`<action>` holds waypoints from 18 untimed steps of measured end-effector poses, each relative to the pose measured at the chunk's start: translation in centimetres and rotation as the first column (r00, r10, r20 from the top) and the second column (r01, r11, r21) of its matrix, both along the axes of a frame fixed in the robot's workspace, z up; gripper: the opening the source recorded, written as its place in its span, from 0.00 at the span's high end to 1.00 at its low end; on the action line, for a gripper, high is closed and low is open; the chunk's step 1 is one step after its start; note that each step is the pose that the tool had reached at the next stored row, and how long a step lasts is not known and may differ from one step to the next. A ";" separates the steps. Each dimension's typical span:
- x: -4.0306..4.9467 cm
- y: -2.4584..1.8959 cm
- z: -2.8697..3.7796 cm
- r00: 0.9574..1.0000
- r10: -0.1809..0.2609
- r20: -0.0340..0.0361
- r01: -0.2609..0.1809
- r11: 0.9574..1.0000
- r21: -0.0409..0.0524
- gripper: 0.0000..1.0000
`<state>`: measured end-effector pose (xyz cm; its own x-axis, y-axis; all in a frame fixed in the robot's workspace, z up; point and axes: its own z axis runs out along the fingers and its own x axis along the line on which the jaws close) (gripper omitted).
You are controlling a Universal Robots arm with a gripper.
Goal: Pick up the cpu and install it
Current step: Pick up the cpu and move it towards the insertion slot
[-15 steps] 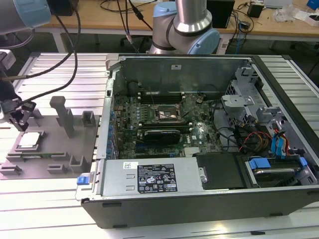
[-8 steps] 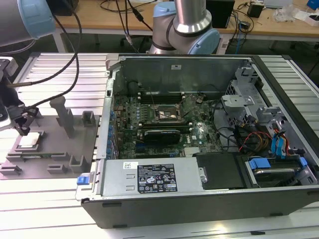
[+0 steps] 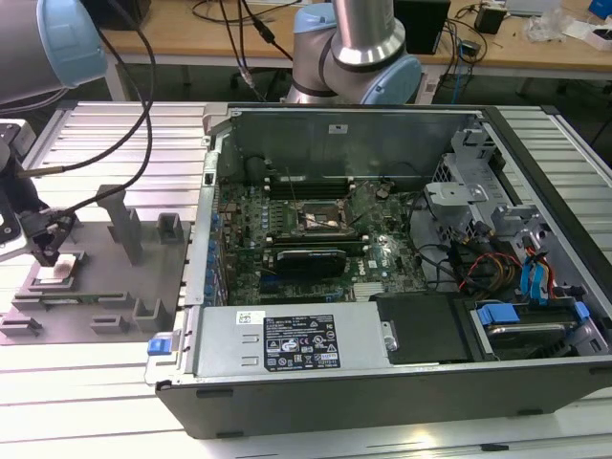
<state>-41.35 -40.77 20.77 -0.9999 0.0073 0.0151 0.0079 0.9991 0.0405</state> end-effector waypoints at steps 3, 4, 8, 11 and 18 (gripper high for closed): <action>0.00 0.00 0.00 1.000 0.000 0.000 0.000 1.000 0.000 0.89; -0.01 0.00 0.00 1.000 0.000 0.000 0.000 1.000 0.000 0.89; 0.00 0.00 0.00 1.000 0.000 0.000 0.000 1.000 0.000 0.89; -0.01 0.00 0.00 1.000 0.000 0.000 0.000 1.000 0.000 0.64; -0.01 0.00 0.00 1.000 0.001 0.000 -0.001 1.000 0.000 0.40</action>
<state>-41.36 -40.77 20.77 -0.9999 0.0066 0.0152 0.0072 0.9992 0.0404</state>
